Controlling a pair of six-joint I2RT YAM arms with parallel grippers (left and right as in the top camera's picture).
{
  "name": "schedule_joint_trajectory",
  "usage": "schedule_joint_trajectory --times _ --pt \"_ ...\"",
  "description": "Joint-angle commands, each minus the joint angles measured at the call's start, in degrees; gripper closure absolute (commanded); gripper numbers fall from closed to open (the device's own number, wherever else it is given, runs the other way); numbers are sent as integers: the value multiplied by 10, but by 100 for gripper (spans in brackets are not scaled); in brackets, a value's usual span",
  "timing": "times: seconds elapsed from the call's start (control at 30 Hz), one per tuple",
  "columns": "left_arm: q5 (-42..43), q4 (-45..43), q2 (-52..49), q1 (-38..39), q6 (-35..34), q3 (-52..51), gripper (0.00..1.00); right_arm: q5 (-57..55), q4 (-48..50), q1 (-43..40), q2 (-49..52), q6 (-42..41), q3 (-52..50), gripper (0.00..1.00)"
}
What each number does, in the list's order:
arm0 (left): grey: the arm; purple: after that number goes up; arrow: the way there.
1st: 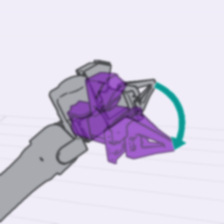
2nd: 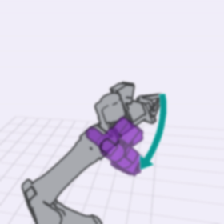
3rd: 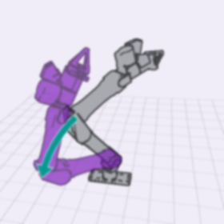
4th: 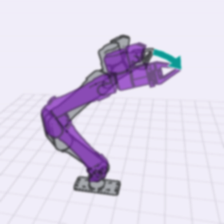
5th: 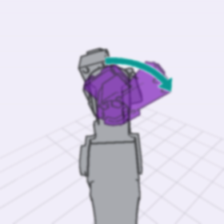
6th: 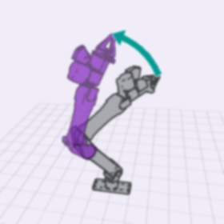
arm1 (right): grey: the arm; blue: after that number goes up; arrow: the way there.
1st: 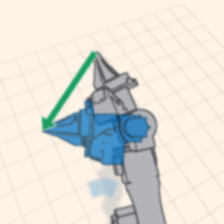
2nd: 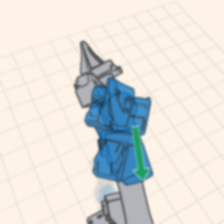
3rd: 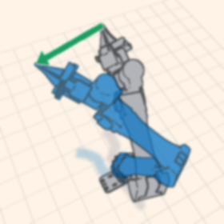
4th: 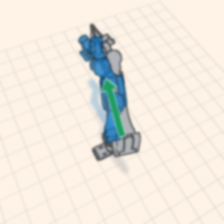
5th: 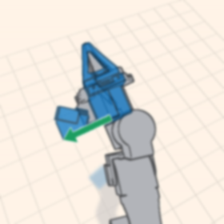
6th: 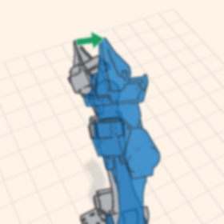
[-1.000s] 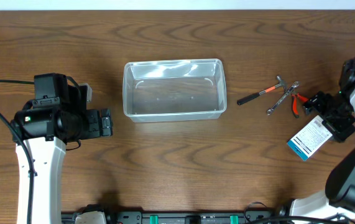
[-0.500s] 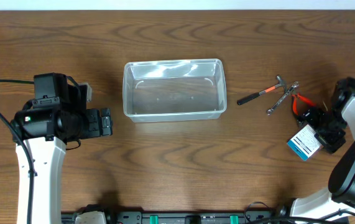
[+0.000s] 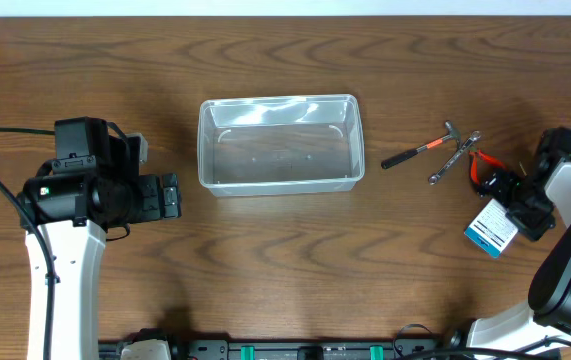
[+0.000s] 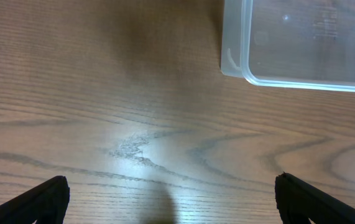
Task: Pack container
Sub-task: 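Lower the right gripper onto the white boxed card and grasp it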
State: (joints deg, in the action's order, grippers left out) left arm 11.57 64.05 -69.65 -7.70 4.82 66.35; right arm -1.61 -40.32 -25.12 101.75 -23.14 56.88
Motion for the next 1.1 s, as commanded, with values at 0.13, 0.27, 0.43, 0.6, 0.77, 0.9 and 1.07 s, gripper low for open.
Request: schedule_joint_trajectory --times 0.13,0.27,0.43,0.6,0.77,0.9,1.07 --pt "-7 0 -2 2 10 3 2 2 22 -4 3 11 -43 1" --pt "-7 0 -2 2 10 3 2 2 23 -4 3 11 -43 2" --pt "-7 0 -2 2 10 3 2 4 23 -4 2 11 -43 15" --pt "-7 0 -2 2 10 3 2 6 19 -4 2 11 -43 21" --pt "-7 0 -2 2 10 3 2 6 13 -4 2 11 -43 30" --pt "-7 0 -2 2 10 3 2 6 9 -4 2 11 -43 32" --pt "-7 0 -2 2 10 3 2 16 1 -4 2 12 -43 42"
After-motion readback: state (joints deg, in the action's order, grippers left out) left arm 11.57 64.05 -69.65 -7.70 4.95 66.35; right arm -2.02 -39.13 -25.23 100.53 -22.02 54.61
